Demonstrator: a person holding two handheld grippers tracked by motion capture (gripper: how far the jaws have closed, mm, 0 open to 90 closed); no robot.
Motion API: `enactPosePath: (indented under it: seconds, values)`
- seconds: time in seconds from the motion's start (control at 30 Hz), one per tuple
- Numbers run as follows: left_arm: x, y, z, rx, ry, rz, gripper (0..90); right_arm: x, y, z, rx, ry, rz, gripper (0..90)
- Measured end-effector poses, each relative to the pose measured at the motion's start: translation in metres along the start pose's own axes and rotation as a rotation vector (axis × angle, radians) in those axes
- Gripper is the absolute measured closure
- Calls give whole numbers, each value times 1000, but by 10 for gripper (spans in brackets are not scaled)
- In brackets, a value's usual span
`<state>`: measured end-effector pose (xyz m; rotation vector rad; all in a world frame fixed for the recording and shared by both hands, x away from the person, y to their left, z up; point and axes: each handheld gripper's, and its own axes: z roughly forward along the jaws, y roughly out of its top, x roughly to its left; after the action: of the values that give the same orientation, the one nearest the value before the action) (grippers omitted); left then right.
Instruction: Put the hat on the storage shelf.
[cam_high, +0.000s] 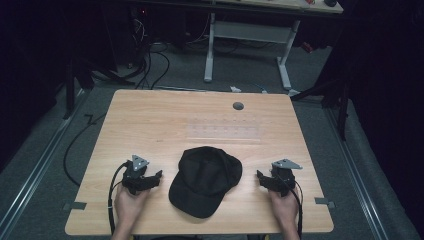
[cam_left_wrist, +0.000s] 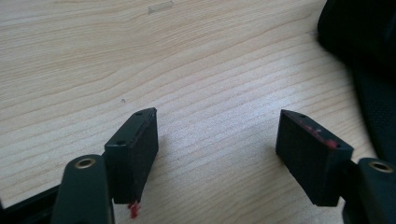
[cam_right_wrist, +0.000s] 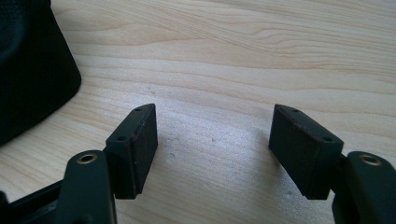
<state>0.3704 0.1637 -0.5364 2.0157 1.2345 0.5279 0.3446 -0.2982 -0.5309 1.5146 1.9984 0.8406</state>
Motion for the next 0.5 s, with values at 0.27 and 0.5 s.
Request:
enactPosePath:
  seconds: [0.27, 0.5]
  values:
    - [0, 0, 0, 1, -2, 1, 288, 0, 0, 0, 0, 0, 0, 326]
    - [0, 0, 0, 3, -2, 3, 287, 0, 0, 0, 1, -1, 2, 324]
